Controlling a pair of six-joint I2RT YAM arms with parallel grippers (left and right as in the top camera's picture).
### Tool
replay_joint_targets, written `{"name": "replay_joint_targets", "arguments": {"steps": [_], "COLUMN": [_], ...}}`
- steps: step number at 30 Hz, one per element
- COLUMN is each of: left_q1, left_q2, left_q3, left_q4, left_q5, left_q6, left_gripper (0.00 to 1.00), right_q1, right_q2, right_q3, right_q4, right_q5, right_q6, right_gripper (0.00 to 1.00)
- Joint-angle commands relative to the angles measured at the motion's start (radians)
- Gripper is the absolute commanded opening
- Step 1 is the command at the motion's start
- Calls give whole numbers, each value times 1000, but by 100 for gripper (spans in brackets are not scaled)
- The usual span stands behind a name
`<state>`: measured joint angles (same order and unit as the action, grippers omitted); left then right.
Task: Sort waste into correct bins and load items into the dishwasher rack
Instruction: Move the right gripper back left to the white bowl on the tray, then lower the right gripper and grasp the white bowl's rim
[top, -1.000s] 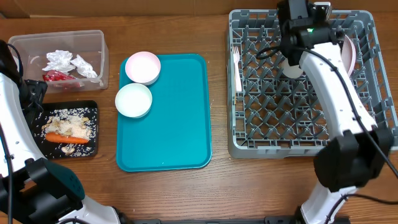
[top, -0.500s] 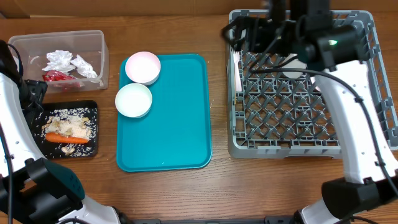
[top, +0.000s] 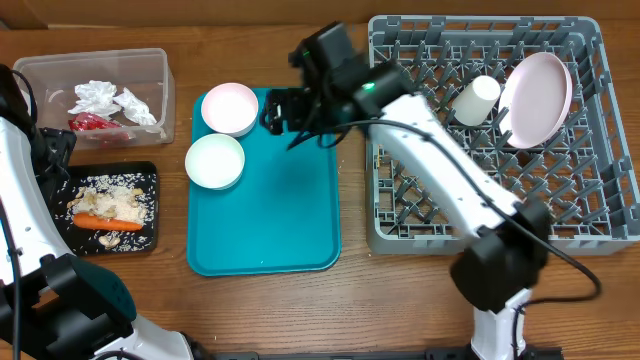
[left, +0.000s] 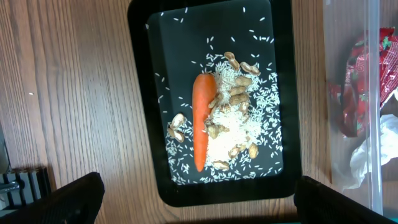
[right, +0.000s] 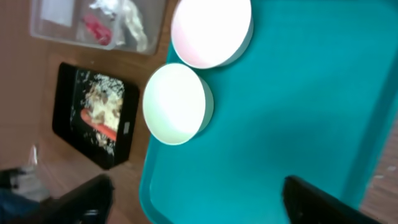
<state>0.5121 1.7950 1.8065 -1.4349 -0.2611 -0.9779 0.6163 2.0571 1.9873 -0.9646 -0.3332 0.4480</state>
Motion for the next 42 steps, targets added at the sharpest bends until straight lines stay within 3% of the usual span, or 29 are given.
{"name": "replay_joint_targets", "arguments": {"steps": [1,11,22,30,35,42], "left_q1": [-4,-4,-4,-4,-4,-4], "left_q2": [-17,-17,-17,-17,-17,-17], "left_q3": [-4,-4,-4,-4,-4,-4], "left_q4": [0,1,0,0,0,0], "left_q5": [0,0,0,0,0,0], "left_q6": [-21,-21,-21,-21,-21,-21], "left_gripper": [100,100,100,100,100,100], "right_q1": [61,201,207,207,207,207], "right_q2": [73,245,275,320,329,330], "right_q3": [2,2,2,2,2,-22], "right_q4": [33,172,171,222,227,232], "right_q5": [33,88,233,235,243,277], "right_q6": [56,109,179,185,185,185], "right_gripper": [78,74,74,73,54,53]}}
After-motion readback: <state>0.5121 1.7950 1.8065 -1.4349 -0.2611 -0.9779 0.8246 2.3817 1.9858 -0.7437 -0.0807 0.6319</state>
